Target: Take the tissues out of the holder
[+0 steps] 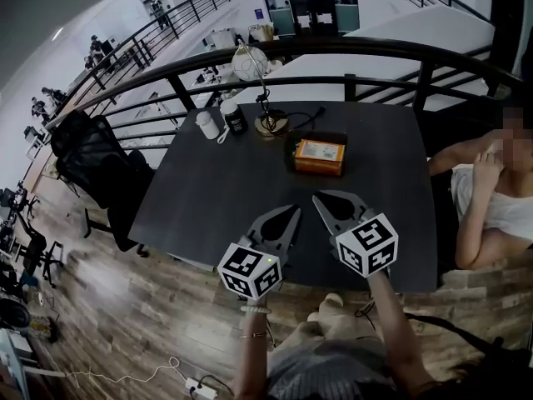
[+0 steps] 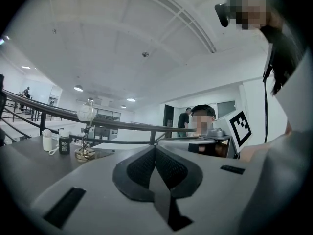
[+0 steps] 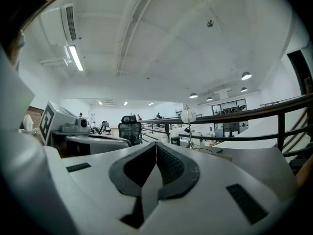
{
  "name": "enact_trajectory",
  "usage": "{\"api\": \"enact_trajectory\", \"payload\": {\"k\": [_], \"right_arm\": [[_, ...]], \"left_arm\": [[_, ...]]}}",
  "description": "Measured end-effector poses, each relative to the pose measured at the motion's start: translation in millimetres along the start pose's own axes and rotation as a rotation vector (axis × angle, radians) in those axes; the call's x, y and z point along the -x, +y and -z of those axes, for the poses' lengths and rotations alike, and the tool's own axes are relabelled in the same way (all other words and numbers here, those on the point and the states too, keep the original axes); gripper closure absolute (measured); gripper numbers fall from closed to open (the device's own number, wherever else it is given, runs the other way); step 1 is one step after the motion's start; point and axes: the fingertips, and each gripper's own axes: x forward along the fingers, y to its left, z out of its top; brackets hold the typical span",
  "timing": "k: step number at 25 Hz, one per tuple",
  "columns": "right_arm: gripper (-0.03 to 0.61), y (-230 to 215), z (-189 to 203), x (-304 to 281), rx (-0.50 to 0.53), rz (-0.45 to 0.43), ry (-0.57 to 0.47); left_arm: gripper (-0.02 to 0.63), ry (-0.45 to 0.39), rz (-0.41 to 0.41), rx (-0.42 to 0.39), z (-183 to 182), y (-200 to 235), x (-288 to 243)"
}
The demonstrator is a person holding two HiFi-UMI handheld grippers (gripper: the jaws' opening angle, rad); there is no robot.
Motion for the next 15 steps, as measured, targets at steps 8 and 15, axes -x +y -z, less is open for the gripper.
{"api": "enact_trajectory", "payload": {"k": [8, 15], "right_arm": [[0.565, -46, 8, -23, -0.018, -0.011, 0.063], [0.565, -77, 10, -47, -0.027, -0.06, 0.129]], "left_arm": [[0.606, 0.019, 0.019, 0.034, 2, 18, -47], [0.606, 0.047, -0.003, 0.057, 2, 41, -83]]}}
